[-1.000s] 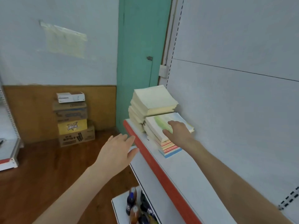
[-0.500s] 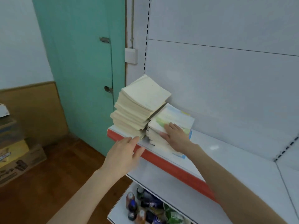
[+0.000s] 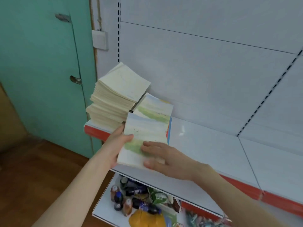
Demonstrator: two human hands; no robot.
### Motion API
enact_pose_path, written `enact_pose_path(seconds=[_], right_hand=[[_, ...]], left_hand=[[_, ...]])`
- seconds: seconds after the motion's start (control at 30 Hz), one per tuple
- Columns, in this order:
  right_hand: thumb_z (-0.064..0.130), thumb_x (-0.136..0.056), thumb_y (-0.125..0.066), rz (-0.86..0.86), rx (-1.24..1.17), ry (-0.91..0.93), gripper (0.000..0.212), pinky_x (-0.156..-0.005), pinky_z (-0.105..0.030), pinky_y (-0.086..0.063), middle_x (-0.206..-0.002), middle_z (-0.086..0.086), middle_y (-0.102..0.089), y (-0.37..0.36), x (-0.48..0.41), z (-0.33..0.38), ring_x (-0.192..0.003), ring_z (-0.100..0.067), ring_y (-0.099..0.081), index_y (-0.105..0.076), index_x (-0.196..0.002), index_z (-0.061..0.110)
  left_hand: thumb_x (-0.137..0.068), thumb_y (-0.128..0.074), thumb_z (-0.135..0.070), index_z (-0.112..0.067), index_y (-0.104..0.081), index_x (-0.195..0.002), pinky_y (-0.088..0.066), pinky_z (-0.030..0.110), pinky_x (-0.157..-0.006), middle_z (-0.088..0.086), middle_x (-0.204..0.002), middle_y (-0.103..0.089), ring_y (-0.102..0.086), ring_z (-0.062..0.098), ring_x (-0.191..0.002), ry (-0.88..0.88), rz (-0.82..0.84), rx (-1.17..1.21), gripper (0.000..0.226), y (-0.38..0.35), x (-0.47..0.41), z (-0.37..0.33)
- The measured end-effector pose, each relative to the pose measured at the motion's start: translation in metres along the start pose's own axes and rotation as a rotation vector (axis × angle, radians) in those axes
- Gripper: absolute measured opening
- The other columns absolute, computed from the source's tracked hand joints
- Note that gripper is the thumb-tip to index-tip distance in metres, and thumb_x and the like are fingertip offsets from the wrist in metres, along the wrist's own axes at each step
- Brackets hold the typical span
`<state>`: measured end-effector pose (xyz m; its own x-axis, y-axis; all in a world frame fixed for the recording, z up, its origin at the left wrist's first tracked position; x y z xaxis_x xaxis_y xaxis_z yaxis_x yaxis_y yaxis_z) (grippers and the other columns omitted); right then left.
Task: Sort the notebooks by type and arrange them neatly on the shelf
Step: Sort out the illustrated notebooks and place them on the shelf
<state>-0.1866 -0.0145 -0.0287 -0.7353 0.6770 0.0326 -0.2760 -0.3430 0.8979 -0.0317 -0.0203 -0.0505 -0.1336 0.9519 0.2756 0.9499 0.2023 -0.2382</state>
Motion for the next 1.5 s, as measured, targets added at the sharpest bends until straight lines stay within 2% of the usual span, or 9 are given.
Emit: enact_pose_path(seconds=[0.17,0.37,0.67,0.83,0.93,1.07,1.17,1.33,1.5], right_hand=[[0.038,-0.095,-0.044,-0.253,-0.035,-0.114,0.05,-0.105,-0.017,-0.021,-0.148,0.0,-0.035,0.031,-0.06,-0.039,-0.136,-0.014,-0.032,-0.039,-0.14,0.016],[0.039,-0.098,-0.035,-0.178,0.334,-0.305,0.044,-0.105,-0.043,-0.031,-0.133,-0.012,-0.04,0.008,-0.134,-0.093,-0.129,-0.03,-0.033,-0.038,-0.132,0.011],[0.026,-0.102,-0.031,-0.348,-0.037,-0.212,0.038,-0.088,-0.028,-0.036,-0.123,-0.011,-0.058,0.033,-0.068,-0.045,-0.111,-0.028,-0.052,-0.05,-0.129,0.008],[0.031,-0.102,-0.019,-0.242,0.305,0.075,0.048,-0.093,-0.022,-0.042,-0.123,-0.004,-0.062,-0.017,0.003,0.022,-0.111,-0.022,-0.06,-0.057,-0.125,0.013],[0.036,-0.1,-0.012,-0.165,0.455,0.144,0.057,-0.09,-0.024,-0.047,-0.114,0.0,-0.067,-0.044,0.015,0.033,-0.102,-0.017,-0.066,-0.063,-0.116,0.019],[0.042,-0.097,-0.027,0.037,0.077,0.177,0.05,-0.109,-0.017,-0.022,-0.144,-0.006,-0.042,-0.032,0.003,0.038,-0.132,-0.015,-0.037,-0.048,-0.134,0.015],[0.036,-0.096,-0.043,-0.085,-0.065,0.003,0.043,-0.106,-0.021,-0.026,-0.147,0.001,-0.038,-0.007,-0.033,0.01,-0.133,-0.012,-0.036,-0.047,-0.135,0.019],[0.033,-0.098,-0.04,-0.224,0.218,-0.33,0.048,-0.109,-0.036,-0.022,-0.146,-0.011,-0.034,0.015,-0.11,-0.064,-0.136,-0.027,-0.027,-0.036,-0.138,0.006],[0.03,-0.1,-0.034,-0.25,0.296,-0.278,0.033,-0.088,-0.036,-0.035,-0.116,-0.012,-0.05,0.001,-0.129,-0.095,-0.113,-0.031,-0.046,-0.049,-0.116,0.005]], left_hand=[[-0.094,-0.043,0.001,-0.025,-0.052,-0.124,-0.052,0.044,-0.078,0.008,-0.112,-0.064,-0.063,0.031,-0.096,-0.037,-0.06,0.037,0.041,0.034,0.023,0.009],[-0.095,-0.043,0.0,-0.029,-0.052,-0.124,-0.055,0.041,-0.068,0.004,-0.112,-0.066,-0.067,0.028,-0.094,-0.057,-0.094,0.089,0.043,0.068,0.046,0.02],[-0.098,-0.044,-0.016,-0.032,-0.051,-0.12,-0.053,0.037,-0.067,0.001,-0.11,-0.065,-0.065,0.023,-0.092,-0.054,-0.135,0.106,0.028,0.064,0.044,0.027],[-0.085,-0.039,-0.057,-0.039,-0.05,-0.119,-0.056,0.037,-0.067,0.0,-0.113,-0.064,-0.066,0.021,-0.096,-0.007,-0.038,0.122,0.04,0.045,0.035,0.03],[-0.085,-0.049,-0.046,-0.028,-0.054,-0.12,-0.056,0.037,-0.057,0.009,-0.11,-0.067,-0.069,0.027,-0.089,0.008,0.017,0.205,0.039,0.034,0.032,0.028],[-0.091,-0.053,-0.011,-0.027,-0.051,-0.127,-0.055,0.038,-0.058,0.007,-0.108,-0.067,-0.068,0.027,-0.088,-0.026,-0.041,0.181,0.04,0.047,0.034,0.029],[-0.092,-0.051,-0.005,-0.031,-0.049,-0.129,-0.054,0.04,-0.065,0.005,-0.109,-0.067,-0.067,0.028,-0.092,-0.038,-0.057,0.194,0.045,0.062,0.037,0.028],[-0.092,-0.05,-0.005,-0.034,-0.053,-0.12,-0.053,0.045,-0.072,0.005,-0.108,-0.067,-0.066,0.03,-0.094,-0.061,-0.085,0.22,0.04,0.078,0.044,0.024],[-0.092,-0.049,-0.007,-0.036,-0.055,-0.114,-0.055,0.042,-0.066,0.003,-0.108,-0.067,-0.068,0.027,-0.091,-0.088,-0.093,0.224,0.037,0.085,0.044,0.022]])
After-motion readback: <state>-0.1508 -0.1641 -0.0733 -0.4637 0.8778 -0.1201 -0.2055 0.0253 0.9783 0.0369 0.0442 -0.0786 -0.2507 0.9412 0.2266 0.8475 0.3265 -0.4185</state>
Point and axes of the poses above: each hand's wrist, its own x-axis away from the middle knuckle, its own y-axis out of the back of the hand, z = x × y, the point moved 4 cm from there along -x, towards the middle knuckle
